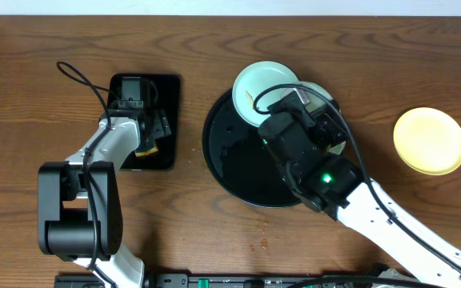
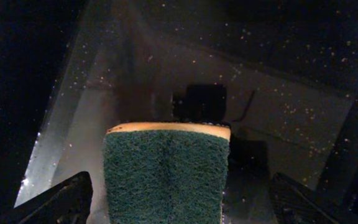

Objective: Clean dirty plates on tray and stack at the side
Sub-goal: 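Lift the pale green plate off the round tray with the right gripper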

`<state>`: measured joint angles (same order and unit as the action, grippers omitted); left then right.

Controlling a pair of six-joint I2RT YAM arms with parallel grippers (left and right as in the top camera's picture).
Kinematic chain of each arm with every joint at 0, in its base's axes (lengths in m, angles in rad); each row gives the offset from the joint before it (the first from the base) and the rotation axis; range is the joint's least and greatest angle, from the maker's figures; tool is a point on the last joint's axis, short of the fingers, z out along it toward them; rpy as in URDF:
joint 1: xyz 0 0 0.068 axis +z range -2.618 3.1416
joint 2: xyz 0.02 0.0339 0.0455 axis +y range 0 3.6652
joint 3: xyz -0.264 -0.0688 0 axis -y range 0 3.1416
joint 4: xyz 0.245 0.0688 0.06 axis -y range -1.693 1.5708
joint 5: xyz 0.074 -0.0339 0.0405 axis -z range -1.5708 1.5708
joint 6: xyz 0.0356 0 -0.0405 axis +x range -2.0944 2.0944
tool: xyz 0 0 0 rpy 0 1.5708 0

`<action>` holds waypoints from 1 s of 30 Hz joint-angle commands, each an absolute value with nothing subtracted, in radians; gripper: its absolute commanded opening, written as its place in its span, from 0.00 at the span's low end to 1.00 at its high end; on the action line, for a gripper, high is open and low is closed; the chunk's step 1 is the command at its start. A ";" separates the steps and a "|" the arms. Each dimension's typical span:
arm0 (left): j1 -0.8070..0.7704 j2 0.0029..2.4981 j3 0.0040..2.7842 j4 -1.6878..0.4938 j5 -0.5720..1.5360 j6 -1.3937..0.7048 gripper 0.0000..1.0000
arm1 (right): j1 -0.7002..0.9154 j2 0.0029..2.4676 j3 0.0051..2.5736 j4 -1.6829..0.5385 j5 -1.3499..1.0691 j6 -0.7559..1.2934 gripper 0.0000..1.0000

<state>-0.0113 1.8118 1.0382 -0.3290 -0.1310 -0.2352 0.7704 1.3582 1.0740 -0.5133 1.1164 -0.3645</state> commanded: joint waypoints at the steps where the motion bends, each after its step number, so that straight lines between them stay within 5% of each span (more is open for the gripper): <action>1: -0.012 1.810 1.034 -0.327 -0.143 -0.233 0.90 | 0.749 1.382 1.092 -0.501 1.150 -0.425 0.01; 23: -0.012 1.810 1.034 -0.327 -0.143 -0.233 0.91 | 0.711 1.380 1.092 -0.487 0.994 -0.389 0.01; 30: -0.012 1.810 1.034 -0.327 -0.143 -0.233 0.92 | 0.605 1.380 1.092 -0.528 0.754 -0.136 0.01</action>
